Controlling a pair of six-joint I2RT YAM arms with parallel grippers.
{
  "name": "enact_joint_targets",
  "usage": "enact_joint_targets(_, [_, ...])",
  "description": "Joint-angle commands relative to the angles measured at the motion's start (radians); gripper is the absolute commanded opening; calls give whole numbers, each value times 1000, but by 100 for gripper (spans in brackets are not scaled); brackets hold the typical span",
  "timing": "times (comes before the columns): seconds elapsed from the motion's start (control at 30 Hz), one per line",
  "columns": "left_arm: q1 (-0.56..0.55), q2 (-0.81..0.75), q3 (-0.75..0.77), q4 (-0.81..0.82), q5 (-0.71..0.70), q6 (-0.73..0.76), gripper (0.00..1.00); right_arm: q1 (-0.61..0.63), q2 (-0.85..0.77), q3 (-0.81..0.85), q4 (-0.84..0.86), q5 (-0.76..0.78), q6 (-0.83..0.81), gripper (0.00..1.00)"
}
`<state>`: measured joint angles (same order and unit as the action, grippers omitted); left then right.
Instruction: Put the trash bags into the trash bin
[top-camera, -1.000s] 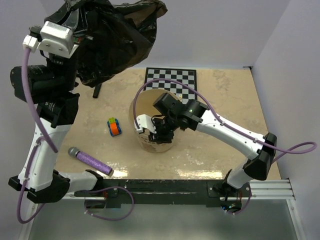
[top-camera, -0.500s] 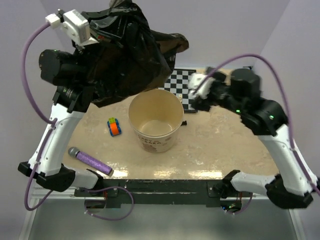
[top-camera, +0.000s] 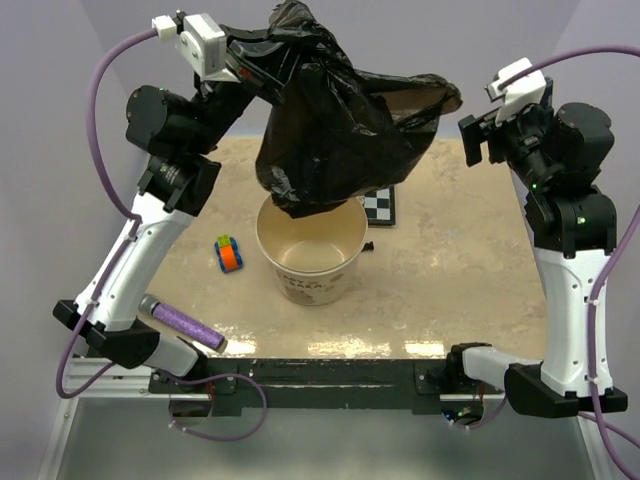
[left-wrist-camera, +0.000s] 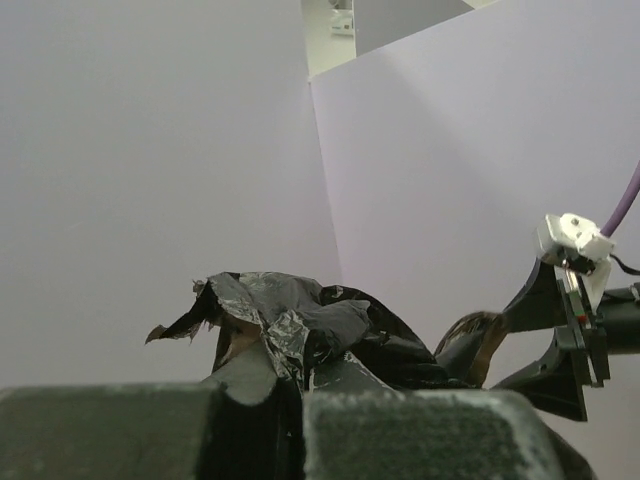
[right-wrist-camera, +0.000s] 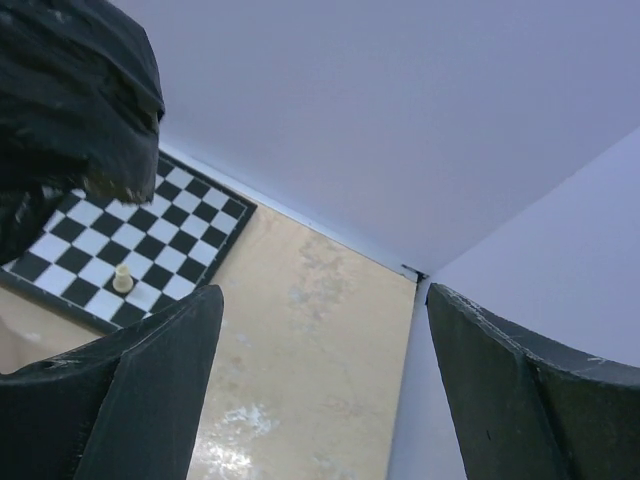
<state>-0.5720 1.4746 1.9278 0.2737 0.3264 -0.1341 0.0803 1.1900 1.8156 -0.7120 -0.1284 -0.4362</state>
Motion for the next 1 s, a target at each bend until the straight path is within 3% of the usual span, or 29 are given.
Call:
enact_joint_targets(0.0, [-3, -98, -73, -34, -15, 39, 0, -2, -24, 79, 109, 24, 128, 87])
enact_joint_targets(0.23, [-3, -313, -317, -171, -78, 129, 0, -2, -50, 126, 146, -85, 207, 88])
enact_joint_targets(0.37, [-3, -349, -329, -211, -119, 179, 0, -2, -79, 99, 157, -327, 261, 88])
enact_joint_targets(0.73, [9, -421, -409, -337, -95, 143, 0, -1, -69, 32, 138, -746, 320, 89])
enact_joint_targets(0.97, [12, -427, -455, -320, -67, 97, 0, 1, -84, -47, 4, -840, 148, 94])
